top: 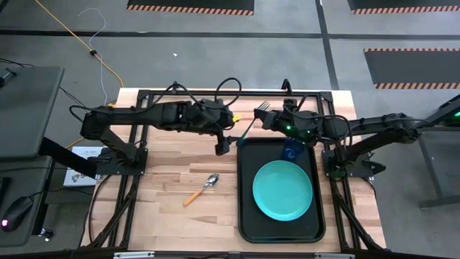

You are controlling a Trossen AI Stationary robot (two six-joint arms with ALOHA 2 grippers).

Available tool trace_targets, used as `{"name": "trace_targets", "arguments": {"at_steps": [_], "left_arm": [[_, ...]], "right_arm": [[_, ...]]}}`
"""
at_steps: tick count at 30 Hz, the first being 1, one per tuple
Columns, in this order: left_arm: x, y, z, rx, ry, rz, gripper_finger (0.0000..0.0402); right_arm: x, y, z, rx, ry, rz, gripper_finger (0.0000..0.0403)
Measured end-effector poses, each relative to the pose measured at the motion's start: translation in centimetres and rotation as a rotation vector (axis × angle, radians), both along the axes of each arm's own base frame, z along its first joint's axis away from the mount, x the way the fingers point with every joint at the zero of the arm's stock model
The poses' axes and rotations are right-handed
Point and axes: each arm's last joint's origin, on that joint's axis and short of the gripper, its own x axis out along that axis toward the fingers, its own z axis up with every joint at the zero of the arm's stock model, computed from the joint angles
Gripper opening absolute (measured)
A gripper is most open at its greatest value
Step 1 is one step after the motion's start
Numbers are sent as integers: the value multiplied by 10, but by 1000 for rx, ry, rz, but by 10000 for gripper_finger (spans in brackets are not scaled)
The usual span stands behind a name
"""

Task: Pick and place plate/cup/fork/spoon on tray
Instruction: Put the blue fork on black serving tray to the right of the blue plate

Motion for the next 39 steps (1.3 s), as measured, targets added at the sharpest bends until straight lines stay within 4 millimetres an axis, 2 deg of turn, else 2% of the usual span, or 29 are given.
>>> {"name": "trace_targets", "arguments": {"at_steps": [5,7,12,23,32,39], "left_arm": [[7,-5,-33,-68,-45,3,306],[3,-8,-46,-93,-44,2,306],[4,-20,-60,-104,-130,-44,306],[2,-41,-64,140,-105,-54,305],[4,-32,-71,139,-79,89,305],[1,-24,-77,-19,-40,147,305]], "right_arm": [[1,5,0,-4,0,18,0],[0,6,0,-7,1,23,0],[0,8,0,-11,5,30,0],[2,8,-6,-3,44,17,0],[23,10,-23,8,74,25,0],[25,10,-13,-88,24,19,0]]}}
